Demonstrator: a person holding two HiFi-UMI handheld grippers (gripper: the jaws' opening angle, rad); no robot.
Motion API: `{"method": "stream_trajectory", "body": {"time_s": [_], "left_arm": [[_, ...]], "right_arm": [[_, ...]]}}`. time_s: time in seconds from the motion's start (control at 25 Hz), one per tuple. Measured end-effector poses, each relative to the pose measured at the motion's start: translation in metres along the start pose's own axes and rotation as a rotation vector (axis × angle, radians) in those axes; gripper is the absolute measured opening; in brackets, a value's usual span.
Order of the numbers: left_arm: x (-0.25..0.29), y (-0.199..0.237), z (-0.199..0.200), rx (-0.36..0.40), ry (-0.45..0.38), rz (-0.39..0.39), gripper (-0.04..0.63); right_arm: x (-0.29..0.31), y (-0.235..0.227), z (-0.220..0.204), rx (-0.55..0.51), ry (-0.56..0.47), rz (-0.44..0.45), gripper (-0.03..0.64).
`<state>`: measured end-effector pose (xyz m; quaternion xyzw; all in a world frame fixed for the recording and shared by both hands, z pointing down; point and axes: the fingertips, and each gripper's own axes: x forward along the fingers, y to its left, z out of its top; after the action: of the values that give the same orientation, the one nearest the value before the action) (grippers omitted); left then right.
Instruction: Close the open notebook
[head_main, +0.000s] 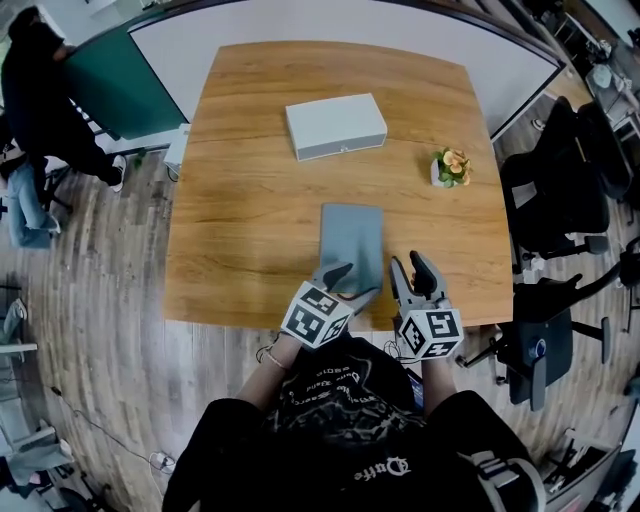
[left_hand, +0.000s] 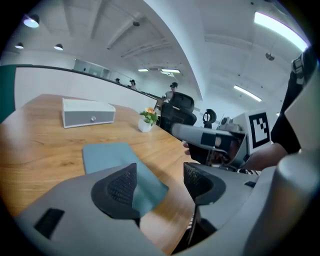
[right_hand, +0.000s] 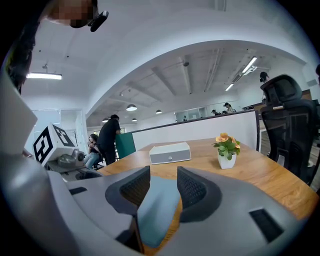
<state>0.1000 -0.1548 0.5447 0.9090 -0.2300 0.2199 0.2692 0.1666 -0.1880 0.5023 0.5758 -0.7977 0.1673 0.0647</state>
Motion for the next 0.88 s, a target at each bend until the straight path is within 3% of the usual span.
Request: {"method": "stream_trajectory", "body": {"time_s": [0.4, 0.6, 0.72, 0.88], "left_arm": [[-0.103, 0.077, 0.043, -0.030, -0.293, 0.298, 0.307], [-0.150, 0.101, 0.050, 0.038, -0.392, 0.435, 0.308], [-0.166, 0.112, 0.045, 0.037, -0.407, 0.479, 0.308], [-0.174, 0.117, 0.051, 0.013, -0.458, 0.481, 0.307]], "right_arm": [[0.025, 0.041, 0.010, -0.052, -0.009, 0.061, 0.159], [0.039, 0.061, 0.016, -0.091, -0.017, 0.096, 0.160], [0.046, 0.071, 0.017, -0.126, -0.014, 0.110, 0.160], [0.051, 0.074, 0.021, -0.158, -0.009, 0.118, 0.163]]}}
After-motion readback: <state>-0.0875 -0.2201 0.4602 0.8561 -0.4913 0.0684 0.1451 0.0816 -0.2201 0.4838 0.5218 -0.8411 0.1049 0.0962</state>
